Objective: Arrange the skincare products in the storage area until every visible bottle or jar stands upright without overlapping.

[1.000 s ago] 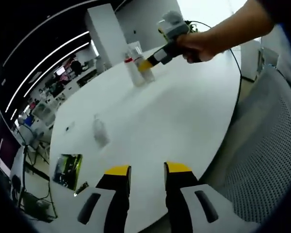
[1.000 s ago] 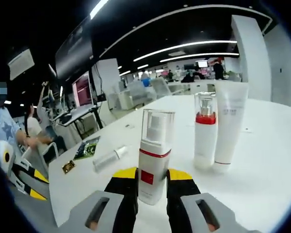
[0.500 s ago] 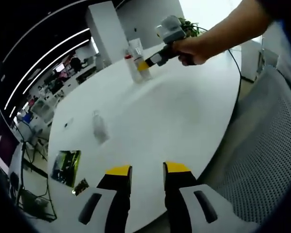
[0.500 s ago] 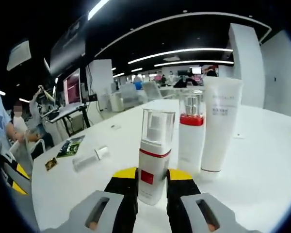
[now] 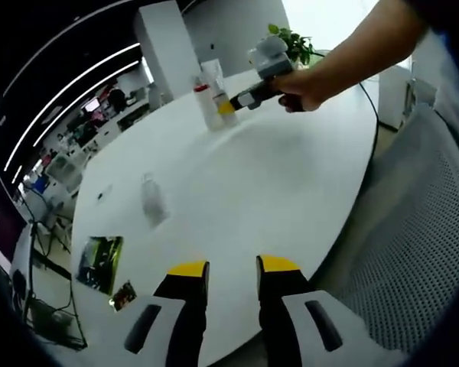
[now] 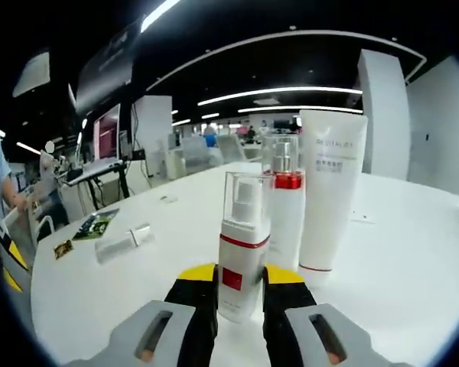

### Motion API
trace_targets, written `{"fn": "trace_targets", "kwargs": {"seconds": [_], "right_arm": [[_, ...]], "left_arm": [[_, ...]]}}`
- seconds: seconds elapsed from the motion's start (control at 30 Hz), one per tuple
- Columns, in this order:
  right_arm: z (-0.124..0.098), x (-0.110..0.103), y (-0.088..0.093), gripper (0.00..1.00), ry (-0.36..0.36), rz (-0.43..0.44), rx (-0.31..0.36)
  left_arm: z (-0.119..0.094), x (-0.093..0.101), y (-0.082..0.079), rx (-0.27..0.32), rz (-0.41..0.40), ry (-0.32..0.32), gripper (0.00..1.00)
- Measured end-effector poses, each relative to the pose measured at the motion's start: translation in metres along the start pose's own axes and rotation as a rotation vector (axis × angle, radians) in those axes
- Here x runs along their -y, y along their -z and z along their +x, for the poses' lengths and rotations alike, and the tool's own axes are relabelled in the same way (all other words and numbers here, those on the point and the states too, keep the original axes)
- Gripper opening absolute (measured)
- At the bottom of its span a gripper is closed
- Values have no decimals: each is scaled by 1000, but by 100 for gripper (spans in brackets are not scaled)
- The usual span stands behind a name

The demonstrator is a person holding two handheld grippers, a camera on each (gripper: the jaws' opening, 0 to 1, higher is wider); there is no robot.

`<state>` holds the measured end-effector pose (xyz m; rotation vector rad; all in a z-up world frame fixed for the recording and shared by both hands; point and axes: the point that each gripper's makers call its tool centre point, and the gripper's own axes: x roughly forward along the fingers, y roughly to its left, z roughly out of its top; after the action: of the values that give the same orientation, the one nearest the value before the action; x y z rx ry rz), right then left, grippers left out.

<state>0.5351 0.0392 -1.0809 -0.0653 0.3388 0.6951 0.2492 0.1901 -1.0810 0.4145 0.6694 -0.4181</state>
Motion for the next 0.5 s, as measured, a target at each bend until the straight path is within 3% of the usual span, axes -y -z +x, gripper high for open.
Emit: {"fn": "trace_targets", "kwargs": {"seconds": [0.5], "right_arm": [[16,2,7,14,0,-44,-2]], "left_arm": [[3,1,9,-44,-32,14,25]]}}
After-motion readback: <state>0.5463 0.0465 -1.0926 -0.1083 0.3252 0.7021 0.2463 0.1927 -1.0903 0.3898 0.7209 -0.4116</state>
